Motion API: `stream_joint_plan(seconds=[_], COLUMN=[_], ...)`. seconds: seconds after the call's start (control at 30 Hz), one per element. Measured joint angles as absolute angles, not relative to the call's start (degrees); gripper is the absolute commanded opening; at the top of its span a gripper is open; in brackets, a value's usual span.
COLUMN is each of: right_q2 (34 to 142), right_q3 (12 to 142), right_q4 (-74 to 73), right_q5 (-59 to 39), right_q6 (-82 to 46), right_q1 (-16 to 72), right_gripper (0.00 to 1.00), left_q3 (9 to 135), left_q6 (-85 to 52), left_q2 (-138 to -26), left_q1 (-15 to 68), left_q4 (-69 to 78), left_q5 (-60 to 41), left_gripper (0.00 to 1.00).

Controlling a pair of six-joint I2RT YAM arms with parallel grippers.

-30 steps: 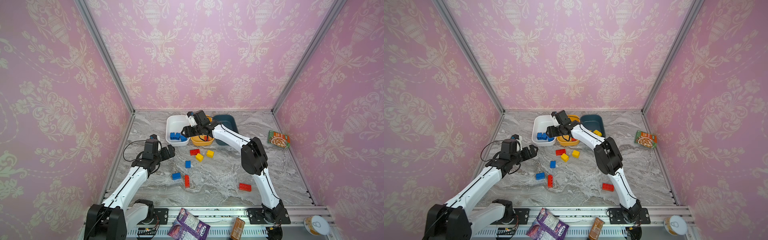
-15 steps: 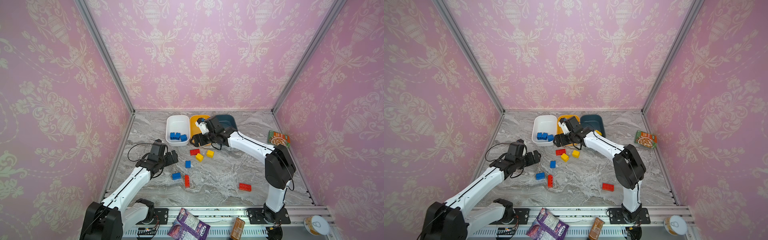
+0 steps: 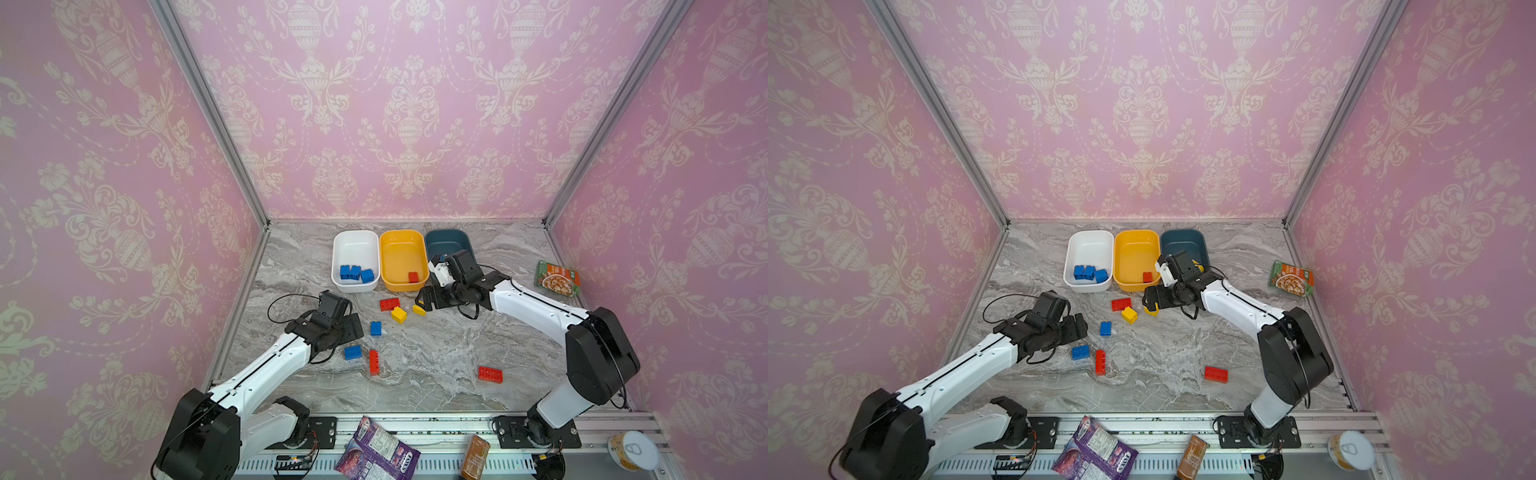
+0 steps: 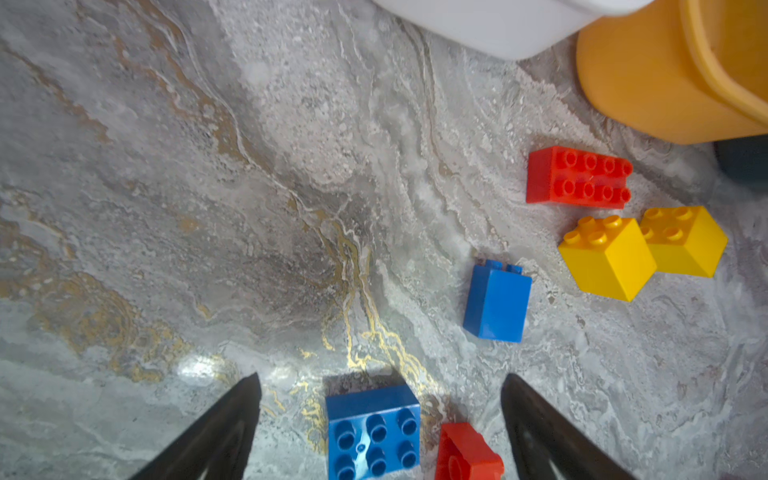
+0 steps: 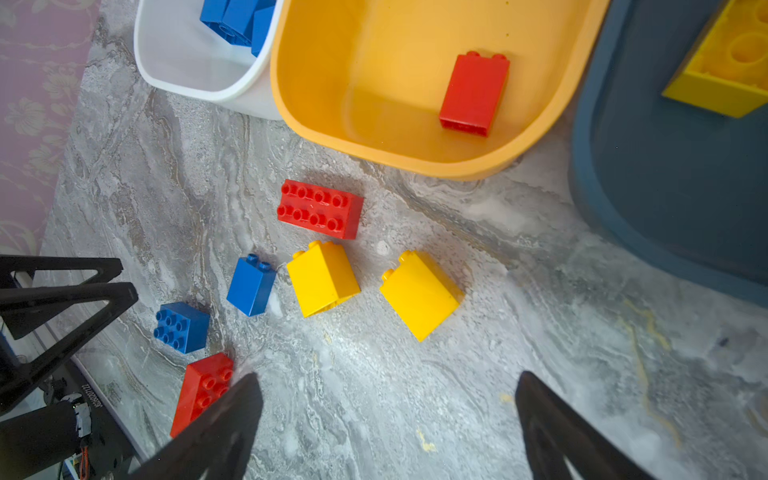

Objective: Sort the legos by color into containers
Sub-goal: 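Grasp a flat blue 2x4 brick with the left gripper while the right gripper withdraws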

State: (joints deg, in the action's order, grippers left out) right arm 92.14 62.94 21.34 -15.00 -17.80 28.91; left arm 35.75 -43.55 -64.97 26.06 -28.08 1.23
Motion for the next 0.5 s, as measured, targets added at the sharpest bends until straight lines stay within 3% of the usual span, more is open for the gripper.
stream_joint_plan(seconds=[0.5], right_q2=[86.94], right_q3=[57.98], right_q4=[23.46], right_q5=[-15.68], right_q6=[-17.76], right_q1=[24.86], right_gripper=[0.98], left_q3=[35.73], left_q6=[-49.67], left_q2=[-72.79], left_q1=[32.86], left_q4=[-32.97], left_q5=[2.09], left_gripper=[0.8])
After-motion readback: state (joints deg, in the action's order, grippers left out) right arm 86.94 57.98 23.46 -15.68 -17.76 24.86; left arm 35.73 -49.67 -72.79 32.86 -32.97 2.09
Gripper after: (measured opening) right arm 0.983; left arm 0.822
